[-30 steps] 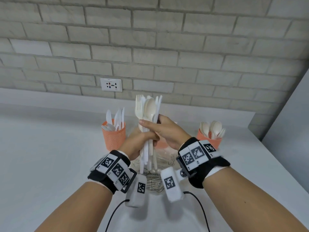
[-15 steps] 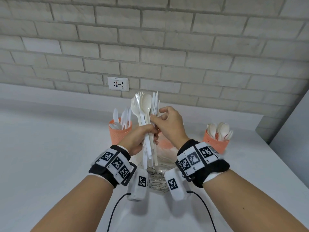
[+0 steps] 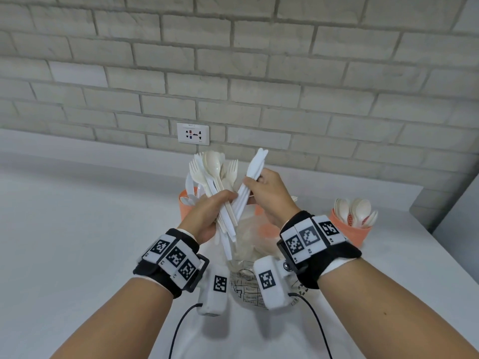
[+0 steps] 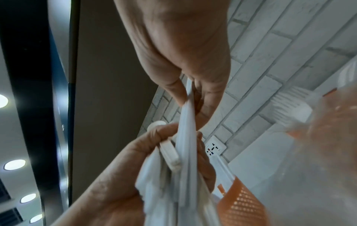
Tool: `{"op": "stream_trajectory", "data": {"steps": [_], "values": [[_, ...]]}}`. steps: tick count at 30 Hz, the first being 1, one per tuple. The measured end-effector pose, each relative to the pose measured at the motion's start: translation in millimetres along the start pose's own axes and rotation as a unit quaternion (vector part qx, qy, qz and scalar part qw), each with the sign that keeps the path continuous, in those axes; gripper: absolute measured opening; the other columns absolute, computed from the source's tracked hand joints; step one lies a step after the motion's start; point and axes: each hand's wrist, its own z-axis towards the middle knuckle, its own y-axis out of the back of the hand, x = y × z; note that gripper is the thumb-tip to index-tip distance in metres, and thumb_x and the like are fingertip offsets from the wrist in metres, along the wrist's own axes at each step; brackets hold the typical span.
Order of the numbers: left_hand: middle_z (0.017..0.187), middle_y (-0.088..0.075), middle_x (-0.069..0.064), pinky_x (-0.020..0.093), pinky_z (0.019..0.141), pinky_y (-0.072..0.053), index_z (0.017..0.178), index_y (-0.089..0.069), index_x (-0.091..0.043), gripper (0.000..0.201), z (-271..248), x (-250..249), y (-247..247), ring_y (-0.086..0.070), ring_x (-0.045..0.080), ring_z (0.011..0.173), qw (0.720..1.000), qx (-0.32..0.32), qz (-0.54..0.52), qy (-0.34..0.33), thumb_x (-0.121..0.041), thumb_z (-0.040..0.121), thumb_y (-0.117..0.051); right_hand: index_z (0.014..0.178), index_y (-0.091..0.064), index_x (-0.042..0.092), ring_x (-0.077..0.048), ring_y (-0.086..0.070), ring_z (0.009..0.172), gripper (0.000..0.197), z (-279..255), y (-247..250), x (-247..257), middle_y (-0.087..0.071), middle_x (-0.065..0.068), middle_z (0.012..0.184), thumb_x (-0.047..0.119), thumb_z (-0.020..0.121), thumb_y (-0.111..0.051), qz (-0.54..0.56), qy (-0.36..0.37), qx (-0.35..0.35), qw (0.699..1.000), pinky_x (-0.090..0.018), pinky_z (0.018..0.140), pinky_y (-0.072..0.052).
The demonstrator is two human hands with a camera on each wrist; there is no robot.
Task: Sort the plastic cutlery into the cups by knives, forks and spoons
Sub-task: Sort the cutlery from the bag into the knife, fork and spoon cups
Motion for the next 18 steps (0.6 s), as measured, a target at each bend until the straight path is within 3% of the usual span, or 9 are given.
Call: {"op": "stream_trajectory", "data": {"steps": [2,5,9,11,14,18], "values": [[0.074,-0.057,0.012,0.024,0.053,-0.05,0.092,-0.06,-0.001,0.011,4.8,-5.9,9.2,-0.056,0.018,0.059,0.999,-0.038,-0.003,-0.015,-0.01,0.086,-0.057,0.105,-0.053,-0.001,-0.029,-0.062,0.085,0.013,3.9,-1.2,6.2,-0.06,-0.018,0.092,0.004,0.094,-0.047,0.052,0.0,0.0,0.999,-0.039,0.074,-0.057],[0.06,-0.052,0.006,0.022,0.045,-0.048,0.079,-0.055,-0.005,0.008,13.1,-16.0,32.3,-0.053,0.014,0.047,0.995,-0.093,-0.025,-0.039,-0.003,0.086,-0.054,0.116,-0.049,0.0,-0.025,-0.063,0.079,0.021,16.6,-3.1,13.9,-0.06,-0.012,0.084,0.003,0.096,-0.045,0.112,0.006,-0.024,0.993,-0.037,0.072,-0.058],[0.058,-0.051,0.005,0.023,0.046,-0.048,0.084,-0.053,-0.006,0.01,19.6,-22.1,66.5,-0.051,0.013,0.044,0.992,-0.085,-0.079,-0.055,0.002,0.087,-0.048,0.104,-0.048,0.006,-0.023,-0.064,0.08,0.009,36.5,-11.2,18.2,-0.06,-0.016,0.095,0.004,0.096,-0.045,0.107,0.073,-0.091,0.987,-0.043,0.082,-0.056],[0.057,-0.054,0.004,0.024,0.048,-0.048,0.09,-0.053,-0.006,0.01,21.7,-22.4,77.8,-0.051,0.013,0.047,0.992,-0.066,-0.091,-0.059,0.002,0.087,-0.048,0.099,-0.046,0.01,-0.019,-0.064,0.082,0.006,44.6,-24.3,12.6,-0.061,-0.011,0.092,0.005,0.095,-0.046,0.088,0.109,-0.102,0.985,-0.044,0.087,-0.054],[0.064,-0.058,0.005,0.025,0.052,-0.051,0.096,-0.054,-0.006,0.013,24.8,-20.7,87.4,-0.056,0.014,0.05,0.995,-0.028,-0.081,-0.057,0.0,0.084,-0.053,0.101,-0.047,0.014,-0.024,-0.065,0.096,0.011,54.4,-48.6,-3.9,-0.063,-0.005,0.093,0.005,0.095,-0.046,0.092,0.13,-0.072,0.985,-0.041,0.091,-0.053],[0.071,-0.065,0.006,0.027,0.057,-0.054,0.099,-0.056,-0.007,0.029,29.7,-17.4,91.4,-0.06,0.015,0.055,0.995,0.015,-0.085,-0.05,-0.007,0.07,-0.06,0.101,-0.052,0.013,-0.023,-0.062,0.099,0.01,65.6,-74.5,-31.0,-0.066,-0.015,0.107,0.007,0.093,-0.05,0.05,0.092,-0.011,0.994,-0.034,0.088,-0.051]]}}
